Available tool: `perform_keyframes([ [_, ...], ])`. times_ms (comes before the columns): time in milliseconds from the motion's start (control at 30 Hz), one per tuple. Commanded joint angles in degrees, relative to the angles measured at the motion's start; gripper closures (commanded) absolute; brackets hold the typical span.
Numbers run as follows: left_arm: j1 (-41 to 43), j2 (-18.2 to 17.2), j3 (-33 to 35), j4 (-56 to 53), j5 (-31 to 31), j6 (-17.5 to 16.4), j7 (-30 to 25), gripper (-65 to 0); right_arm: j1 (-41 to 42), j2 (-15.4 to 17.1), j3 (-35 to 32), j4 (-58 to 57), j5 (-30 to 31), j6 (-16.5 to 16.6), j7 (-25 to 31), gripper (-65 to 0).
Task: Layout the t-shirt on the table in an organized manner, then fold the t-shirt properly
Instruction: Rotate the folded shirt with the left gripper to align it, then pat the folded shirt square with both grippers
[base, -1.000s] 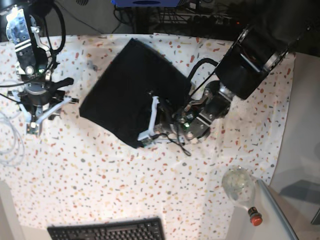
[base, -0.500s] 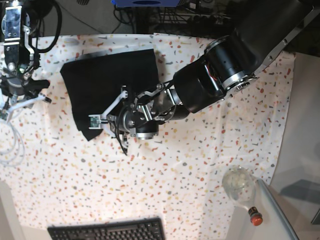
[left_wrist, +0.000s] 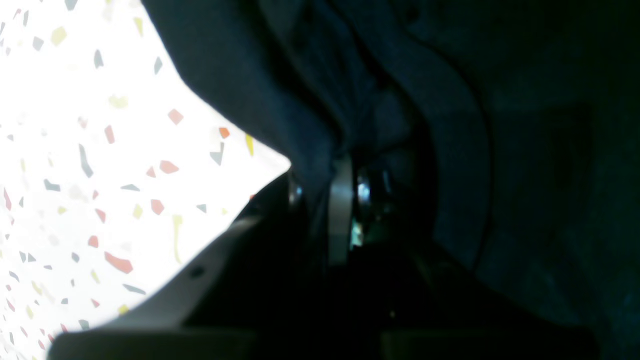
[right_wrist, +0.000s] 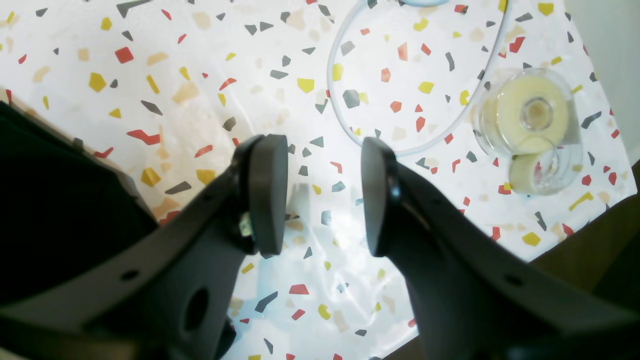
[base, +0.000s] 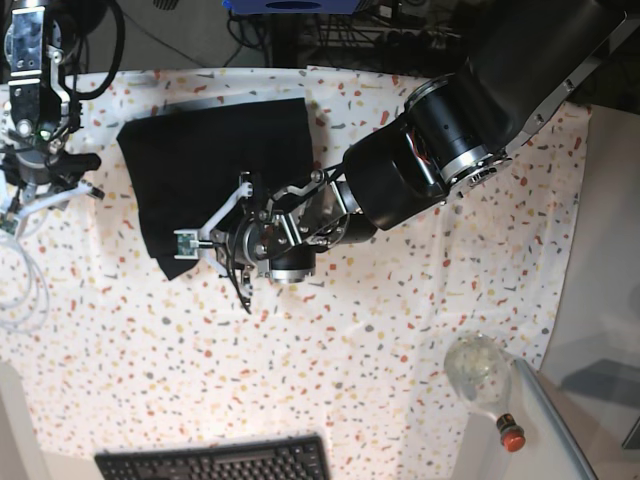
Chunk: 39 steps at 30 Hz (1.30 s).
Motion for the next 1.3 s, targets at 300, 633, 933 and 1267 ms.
perform_keyframes([
  [300, -3.4, 0.6, -0.3, 5.0, -0.2, 0.3, -0.5, -10.2, 0.5, 0.6, 0.2, 0.8, -0.6, -0.1, 1.2, -23.0],
  [633, -3.9, 0.5, -0.4, 10.8, -0.2, 0.3, 5.4, -36.2, 0.5, 0.6, 0.2, 0.8, -0.6, -0.1, 1.2, -23.0],
  [933, 4.5, -3.1, -29.4, 32.9, -0.2, -3.0, 16.5, -2.3, 0.5, -0.2, -2.8, 5.3, -0.5, 7.8, 1.2, 0.0],
  [1267, 37.6, -7.8, -47.5, 57.8, -0.1, -4.0, 11.7, 0.0, -2.9, -6.9, -4.8, 7.3, -0.6, 33.0, 1.5, 0.0],
])
